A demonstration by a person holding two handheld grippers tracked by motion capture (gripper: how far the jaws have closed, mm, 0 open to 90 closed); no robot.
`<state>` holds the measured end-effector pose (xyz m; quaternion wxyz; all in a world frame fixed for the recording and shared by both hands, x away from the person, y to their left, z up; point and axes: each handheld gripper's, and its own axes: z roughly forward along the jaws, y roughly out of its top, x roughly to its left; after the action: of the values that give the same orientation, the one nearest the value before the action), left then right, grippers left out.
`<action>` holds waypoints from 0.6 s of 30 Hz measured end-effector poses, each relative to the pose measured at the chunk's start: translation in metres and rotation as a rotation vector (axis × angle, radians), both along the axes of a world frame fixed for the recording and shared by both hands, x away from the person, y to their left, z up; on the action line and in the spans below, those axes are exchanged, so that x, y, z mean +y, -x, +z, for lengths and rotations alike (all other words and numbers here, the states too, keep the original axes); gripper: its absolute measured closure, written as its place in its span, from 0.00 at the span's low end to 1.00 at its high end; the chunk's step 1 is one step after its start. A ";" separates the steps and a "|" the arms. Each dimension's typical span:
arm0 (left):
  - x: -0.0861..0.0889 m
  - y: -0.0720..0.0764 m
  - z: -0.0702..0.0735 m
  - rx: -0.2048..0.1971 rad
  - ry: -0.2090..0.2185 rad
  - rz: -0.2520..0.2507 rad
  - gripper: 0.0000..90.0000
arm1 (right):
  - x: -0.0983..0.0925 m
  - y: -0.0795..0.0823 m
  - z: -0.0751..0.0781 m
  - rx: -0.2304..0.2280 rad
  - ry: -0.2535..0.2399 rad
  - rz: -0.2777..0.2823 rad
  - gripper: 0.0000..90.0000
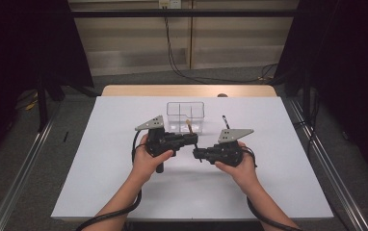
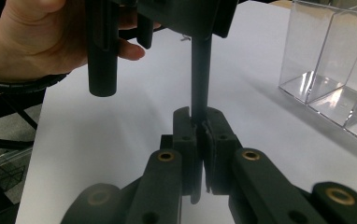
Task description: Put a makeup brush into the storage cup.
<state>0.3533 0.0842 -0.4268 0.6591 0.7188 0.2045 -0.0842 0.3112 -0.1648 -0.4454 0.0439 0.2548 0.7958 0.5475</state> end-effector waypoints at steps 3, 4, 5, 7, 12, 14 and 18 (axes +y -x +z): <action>0.001 0.000 0.000 -0.006 0.002 0.000 0.92 | 0.002 0.000 0.000 0.003 -0.004 0.001 0.94; 0.000 0.000 0.000 -0.007 0.003 0.002 0.92 | 0.002 0.000 0.000 0.004 -0.004 0.001 0.94; 0.000 0.001 0.001 -0.008 0.003 0.003 0.92 | 0.002 0.000 0.000 0.005 -0.006 0.001 0.94; 0.000 0.001 0.001 -0.011 0.001 0.005 0.92 | 0.003 0.000 -0.001 0.010 -0.015 0.000 0.94; 0.000 0.002 0.002 -0.017 0.000 0.004 0.93 | 0.002 0.000 0.000 0.014 -0.021 -0.003 0.94; 0.001 0.001 0.002 -0.025 -0.008 -0.001 0.93 | 0.002 0.001 0.000 0.016 -0.025 -0.006 0.94; 0.001 0.002 0.004 -0.031 -0.007 -0.003 0.92 | -0.001 0.001 0.001 0.022 -0.033 -0.017 0.89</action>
<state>0.3512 0.0848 -0.4227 0.6596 0.7226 0.1936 -0.0732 0.3098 -0.1654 -0.4446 0.0356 0.2681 0.7850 0.5574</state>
